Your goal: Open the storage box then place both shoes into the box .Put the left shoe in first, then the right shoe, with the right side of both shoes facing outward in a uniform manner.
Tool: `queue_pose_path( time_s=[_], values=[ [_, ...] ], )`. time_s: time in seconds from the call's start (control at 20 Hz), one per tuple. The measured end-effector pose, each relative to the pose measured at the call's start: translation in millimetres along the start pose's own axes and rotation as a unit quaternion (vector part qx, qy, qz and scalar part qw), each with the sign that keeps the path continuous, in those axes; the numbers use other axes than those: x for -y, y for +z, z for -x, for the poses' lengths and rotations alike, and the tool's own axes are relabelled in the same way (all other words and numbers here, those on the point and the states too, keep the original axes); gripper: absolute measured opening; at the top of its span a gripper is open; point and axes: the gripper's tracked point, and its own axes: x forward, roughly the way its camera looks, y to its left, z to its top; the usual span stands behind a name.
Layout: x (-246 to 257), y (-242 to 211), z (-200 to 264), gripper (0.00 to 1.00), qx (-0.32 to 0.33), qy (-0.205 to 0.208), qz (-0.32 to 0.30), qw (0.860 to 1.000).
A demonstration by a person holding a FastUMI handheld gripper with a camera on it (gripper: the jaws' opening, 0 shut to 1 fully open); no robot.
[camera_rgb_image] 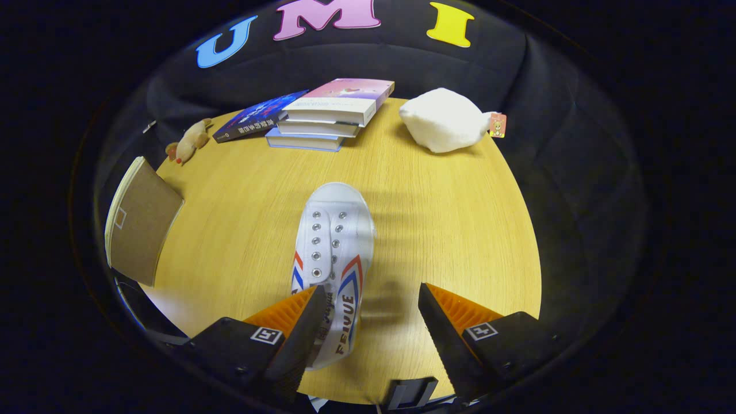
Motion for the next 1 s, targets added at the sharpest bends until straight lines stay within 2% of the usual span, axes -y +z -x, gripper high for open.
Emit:
queue_pose_path(
  time_s=[0.15, 0.25, 0.3, 0.4, 0.55, 0.7, 0.75, 1.0],
  values=[
    [-6.1, -11.3, -14.8, 0.93, -0.023, 0.019, -0.006, 1.0],
    [-13.9, -14.4, -21.4, 0.84, -0.026, 0.037, -0.021, 0.999],
    [-20.5, -13.5, -22.1, 0.75, -0.026, 0.052, -0.037, 0.998],
    [-24.0, -12.6, -26.8, 0.43, -0.027, 0.057, -0.058, 0.996],
    [-21.5, -12.2, -24.5, 0.33, -0.027, 0.05, -0.058, 0.997],
    [-18.1, -10.6, -23.3, 0.1, -0.028, 0.037, -0.081, 0.996],
    [-19.4, -9.6, -21.3, 0.07, -0.03, 0.038, -0.086, 0.995],
    [-51.0, 10.1, 20.2, 0.07, -0.01, 0.055, -0.153, 0.987]
  ],
)
